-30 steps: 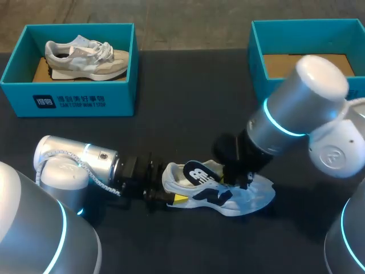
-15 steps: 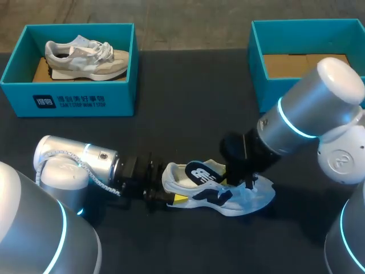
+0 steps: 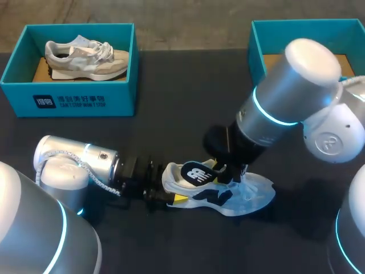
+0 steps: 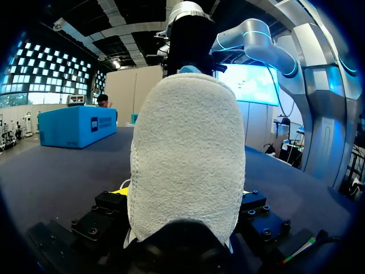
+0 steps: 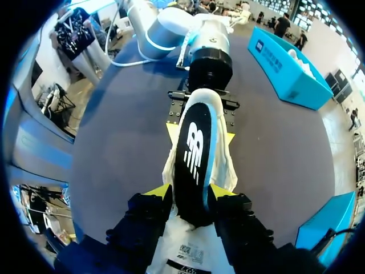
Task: Take the shoe out of the shoebox, open the shoe tongue, remove and reinsert the insole, then place the shoe into the shoebox
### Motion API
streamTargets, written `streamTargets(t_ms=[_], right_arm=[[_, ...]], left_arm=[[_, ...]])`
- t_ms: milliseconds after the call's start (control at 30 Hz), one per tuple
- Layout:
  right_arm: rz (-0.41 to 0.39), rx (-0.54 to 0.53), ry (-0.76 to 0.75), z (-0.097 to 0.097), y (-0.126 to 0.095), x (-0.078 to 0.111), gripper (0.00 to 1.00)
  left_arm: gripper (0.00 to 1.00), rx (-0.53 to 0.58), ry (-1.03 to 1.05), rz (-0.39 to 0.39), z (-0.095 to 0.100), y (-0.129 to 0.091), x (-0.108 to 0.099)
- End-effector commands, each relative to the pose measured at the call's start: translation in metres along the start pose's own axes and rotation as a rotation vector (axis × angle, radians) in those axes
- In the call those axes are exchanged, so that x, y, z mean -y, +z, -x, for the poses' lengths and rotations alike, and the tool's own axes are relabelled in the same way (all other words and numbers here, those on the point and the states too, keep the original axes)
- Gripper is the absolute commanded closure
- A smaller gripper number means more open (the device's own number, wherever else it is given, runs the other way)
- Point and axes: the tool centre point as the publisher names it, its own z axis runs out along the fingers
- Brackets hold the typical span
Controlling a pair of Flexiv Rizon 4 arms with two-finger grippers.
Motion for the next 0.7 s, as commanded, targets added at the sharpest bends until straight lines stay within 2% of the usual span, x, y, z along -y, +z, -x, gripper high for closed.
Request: streamTargets(t_ms=[33, 133, 200, 400, 533, 700], right_arm=[[-0.113, 0.011, 0.009, -0.001, -0.006, -0.007, 0.59], [-0.155, 0.025, 0.029, 0.0, -0.009, -0.009, 0.56], [-0.152, 0.032, 0.022, 0.001, -0.011, -0.011, 0.53], [-0.136, -0.01, -0.037, 0.013, -0.013, -0.019, 0.58], [-0.176, -0.047, -0.056, 0.023, -0.009, -0.027, 0.58], [-0.197, -0.053, -0.055, 0.026, 0.001, -0.034, 0.57]], left_arm=[[1.0, 0.002, 0.0, 0.001, 0.001, 0.001, -0.005], [1.0, 0.002, 0.0, 0.001, 0.001, 0.001, -0.005], [1.0, 0.002, 0.0, 0.001, 0.001, 0.001, -0.005], [1.0, 0.002, 0.0, 0.001, 0.001, 0.001, -0.005], [1.0, 0.002, 0.0, 0.001, 0.001, 0.001, -0.005], [1.0, 0.002, 0.0, 0.001, 0.001, 0.001, -0.005]])
